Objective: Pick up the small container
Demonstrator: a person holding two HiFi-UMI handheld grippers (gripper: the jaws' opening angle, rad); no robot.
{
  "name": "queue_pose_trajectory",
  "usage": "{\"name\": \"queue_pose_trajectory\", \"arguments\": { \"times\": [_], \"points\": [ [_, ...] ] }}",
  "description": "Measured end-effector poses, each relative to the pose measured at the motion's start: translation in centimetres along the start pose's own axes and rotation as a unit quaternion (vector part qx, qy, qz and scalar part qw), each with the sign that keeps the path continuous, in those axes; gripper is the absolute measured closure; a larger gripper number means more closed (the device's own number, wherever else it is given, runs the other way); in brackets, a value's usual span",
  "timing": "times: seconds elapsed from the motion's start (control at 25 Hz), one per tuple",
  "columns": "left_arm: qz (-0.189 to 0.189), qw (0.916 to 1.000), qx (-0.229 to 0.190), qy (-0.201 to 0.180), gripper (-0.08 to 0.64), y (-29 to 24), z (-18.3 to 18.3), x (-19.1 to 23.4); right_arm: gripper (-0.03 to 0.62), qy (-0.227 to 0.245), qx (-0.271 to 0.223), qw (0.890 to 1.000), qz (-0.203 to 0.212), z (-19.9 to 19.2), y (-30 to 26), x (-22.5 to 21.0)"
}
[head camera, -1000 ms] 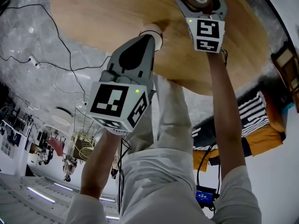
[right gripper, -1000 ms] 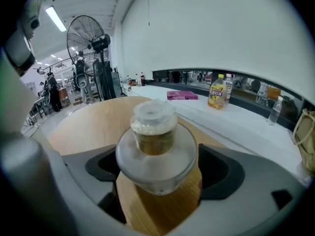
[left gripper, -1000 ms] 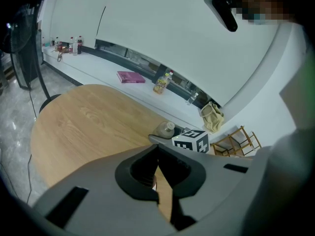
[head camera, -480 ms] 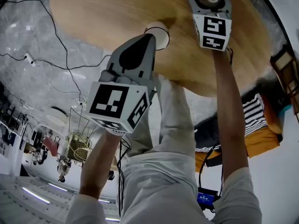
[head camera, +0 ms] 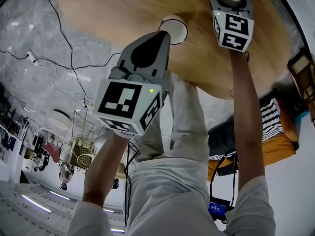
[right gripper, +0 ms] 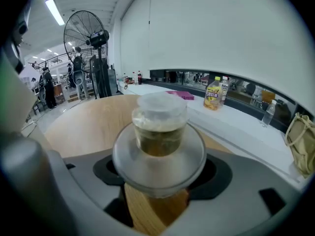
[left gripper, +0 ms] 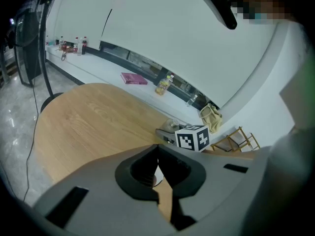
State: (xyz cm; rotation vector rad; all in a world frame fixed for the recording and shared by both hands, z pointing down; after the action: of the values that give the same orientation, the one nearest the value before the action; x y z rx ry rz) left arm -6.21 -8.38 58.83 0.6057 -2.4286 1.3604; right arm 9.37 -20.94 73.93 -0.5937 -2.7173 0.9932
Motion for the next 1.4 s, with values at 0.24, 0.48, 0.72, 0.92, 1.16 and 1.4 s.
{"name": "queue_pose_trajectory", "arguments": {
  "times": [0.24,0.48,0.72,0.92,1.16,1.4],
  "points": [
    [0.004,1.0000,-0.002,-0.006,0.540,1.5,0.1,-0.3,0.255,0.008,-0.005,1.000,0.010,1.5,1.9,0.3],
    [-0.005,0.9999,-0.007,-0.015,0.540,3.5,1.1,-1.5,0.255,-0.001,-0.011,1.000,0.014,4.1,4.7,1.2],
    [-0.008,0.9993,-0.019,-0.031,0.540,6.0,2.2,-2.6,0.255,0.002,-0.022,1.000,0.020,6.4,8.3,2.2],
    [-0.011,0.9988,-0.028,-0.037,0.540,8.2,3.3,-3.5,0.255,0.005,-0.030,0.999,0.016,8.4,11.1,2.5],
    [-0.011,0.9982,-0.038,-0.045,0.540,9.5,3.7,-5.1,0.255,0.004,-0.045,0.999,0.027,10.6,14.1,2.8],
    [-0.011,0.9972,-0.052,-0.053,0.540,12.1,4.6,-5.9,0.255,0.009,-0.049,0.998,0.027,13.1,17.3,3.6]
  ]
}}
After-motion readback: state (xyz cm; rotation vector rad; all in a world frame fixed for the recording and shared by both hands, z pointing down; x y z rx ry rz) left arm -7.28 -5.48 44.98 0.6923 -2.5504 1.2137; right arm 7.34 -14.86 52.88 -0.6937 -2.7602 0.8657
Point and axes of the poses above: the fingertips, and each gripper's own axes: y backward along the fingers, x to its left, z out of its top, the point moved 2 cm from there along y, backward along the fingers
